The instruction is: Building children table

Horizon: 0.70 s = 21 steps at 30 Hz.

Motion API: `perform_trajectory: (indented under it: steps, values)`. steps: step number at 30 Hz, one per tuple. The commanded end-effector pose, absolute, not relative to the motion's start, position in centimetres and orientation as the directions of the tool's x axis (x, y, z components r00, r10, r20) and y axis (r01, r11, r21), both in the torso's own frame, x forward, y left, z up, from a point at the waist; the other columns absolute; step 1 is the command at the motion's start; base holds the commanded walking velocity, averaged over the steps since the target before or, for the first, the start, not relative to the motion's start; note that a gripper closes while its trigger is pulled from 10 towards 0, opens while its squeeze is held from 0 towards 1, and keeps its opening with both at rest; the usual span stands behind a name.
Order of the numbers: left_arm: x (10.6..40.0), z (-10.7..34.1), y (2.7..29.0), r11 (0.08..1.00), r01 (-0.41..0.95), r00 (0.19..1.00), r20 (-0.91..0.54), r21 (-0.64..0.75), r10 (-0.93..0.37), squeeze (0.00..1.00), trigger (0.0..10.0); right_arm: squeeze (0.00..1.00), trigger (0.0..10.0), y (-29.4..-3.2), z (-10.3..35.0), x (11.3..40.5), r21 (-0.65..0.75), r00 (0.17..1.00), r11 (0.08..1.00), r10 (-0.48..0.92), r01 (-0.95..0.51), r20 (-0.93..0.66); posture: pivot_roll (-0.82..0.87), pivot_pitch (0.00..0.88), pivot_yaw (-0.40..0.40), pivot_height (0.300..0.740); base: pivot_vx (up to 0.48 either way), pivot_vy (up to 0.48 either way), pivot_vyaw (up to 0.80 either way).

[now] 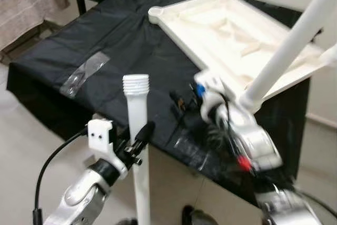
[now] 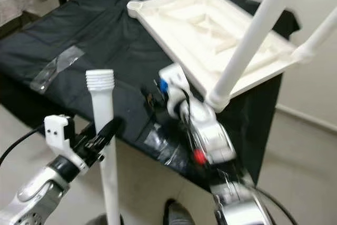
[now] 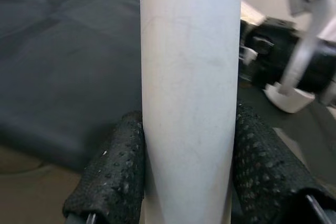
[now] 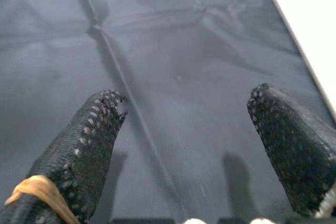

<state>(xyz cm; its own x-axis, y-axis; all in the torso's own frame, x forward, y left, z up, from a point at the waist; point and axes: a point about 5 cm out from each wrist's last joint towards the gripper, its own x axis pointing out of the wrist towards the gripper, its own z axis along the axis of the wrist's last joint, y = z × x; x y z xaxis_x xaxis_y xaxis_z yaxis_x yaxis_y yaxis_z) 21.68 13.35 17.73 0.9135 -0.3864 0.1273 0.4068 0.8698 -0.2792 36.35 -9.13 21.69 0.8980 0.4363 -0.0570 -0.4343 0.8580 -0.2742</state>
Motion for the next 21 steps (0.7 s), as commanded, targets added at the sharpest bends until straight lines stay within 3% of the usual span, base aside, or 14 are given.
perform_trajectory:
  steps: [1, 8, 13, 21]
  values:
    - [21.1, 17.7, 13.3, 0.871, 0.399, 0.917, 0.117, -0.288, -0.381, 0.0, 10.0, 0.0, 10.0, -9.0, 21.6, 37.3, -0.282, 0.919, 0.877, 0.391, -0.389, -0.053, 0.01, 0.35, -0.056, 0.74, 0.0, 0.0, 0.0]
    - [19.8, 18.0, 13.1, 0.874, 0.383, 0.924, 0.11, -0.299, -0.367, 0.0, 10.0, 0.0, 10.0, -9.7, 25.6, 39.9, -0.201, 0.972, 0.955, 0.232, -0.22, 0.036, 0.03, 0.382, -0.066, 0.74, 0.0, 0.0, 0.0]
    - [19.1, 18.1, 13.0, 0.875, 0.373, 0.927, 0.099, -0.308, -0.361, 0.0, 10.0, 0.0, 10.0, -12.6, 27.8, 41.5, -0.162, 0.993, 0.984, 0.09, -0.076, 0.081, 0.04, 0.402, -0.067, 0.74, 0.0, 0.0, 0.0]
    - [18.7, 18.2, 12.9, 0.873, 0.373, 0.927, 0.089, -0.313, -0.364, 0.0, 10.0, 0.0, 10.0, -14.9, 27.4, 42.3, -0.184, 0.998, 0.981, 0.056, -0.054, 0.003, 0.03, 0.414, -0.059, 0.74, 0.0, 0.0, 0.0]
